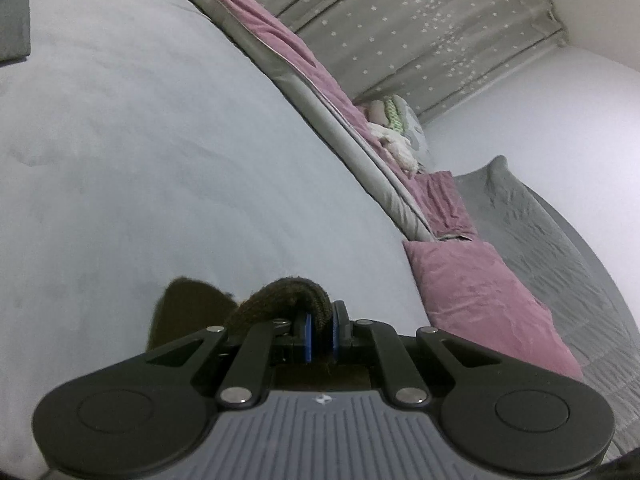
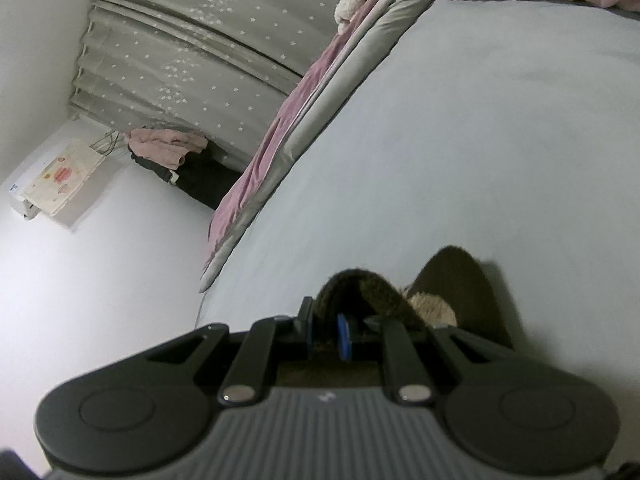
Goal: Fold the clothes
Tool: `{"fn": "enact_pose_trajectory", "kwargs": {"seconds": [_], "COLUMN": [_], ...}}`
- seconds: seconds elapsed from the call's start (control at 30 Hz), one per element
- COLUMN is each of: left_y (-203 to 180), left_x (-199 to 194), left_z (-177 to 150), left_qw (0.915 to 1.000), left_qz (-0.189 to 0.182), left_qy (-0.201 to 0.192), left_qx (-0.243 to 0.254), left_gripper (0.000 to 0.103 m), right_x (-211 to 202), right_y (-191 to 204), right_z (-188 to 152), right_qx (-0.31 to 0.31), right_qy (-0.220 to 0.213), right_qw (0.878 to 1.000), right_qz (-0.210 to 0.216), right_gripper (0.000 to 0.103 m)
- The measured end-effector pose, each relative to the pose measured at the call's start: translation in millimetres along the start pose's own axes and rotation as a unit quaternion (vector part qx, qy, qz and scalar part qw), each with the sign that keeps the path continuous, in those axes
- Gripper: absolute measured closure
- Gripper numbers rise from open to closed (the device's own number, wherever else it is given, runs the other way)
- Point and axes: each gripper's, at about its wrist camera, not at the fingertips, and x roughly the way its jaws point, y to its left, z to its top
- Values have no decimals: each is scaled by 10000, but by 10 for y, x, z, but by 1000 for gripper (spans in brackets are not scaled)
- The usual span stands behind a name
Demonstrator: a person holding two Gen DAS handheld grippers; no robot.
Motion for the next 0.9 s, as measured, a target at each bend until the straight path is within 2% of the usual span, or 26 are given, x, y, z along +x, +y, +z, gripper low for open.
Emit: {"fn": "enact_pose_trajectory", "kwargs": {"seconds": [0.3, 0.47, 0.6, 0.7, 0.73, 0.77, 0.9], "left_y": [150, 323, 396, 398, 397, 395, 343], "left_x": [401, 574, 636, 618, 602, 584, 498], "left_z": [71, -10, -111, -156, -169, -180, -195], "left_qw": [9994, 9984, 9975, 9969, 9967, 9964, 9949], "left_qz": [297, 477, 545, 519, 493, 450, 403], "left_qy": [-194, -295, -439, -574, -631, -693, -878], "left_qx": [29, -59, -15, 103, 137, 169, 303], "left_gripper": [96, 96, 94, 94, 93, 93, 89], "right_x": [474, 666, 716, 675, 644, 616, 511], "right_y": [-266, -459, -532, -587, -601, -610, -638], "right_z": [96, 54, 25, 28, 45, 53, 69], "right_qx": [175, 305, 351, 444, 503, 540, 658], "right_qy": [-169, -275, -382, -582, -702, -761, -920], "right_qw": [9996, 9990, 9986, 9971, 9959, 9953, 9933], "right_qz": [-117, -183, -78, 225, 267, 269, 245], "right_gripper": [92, 91, 90, 76, 62, 55, 53]}}
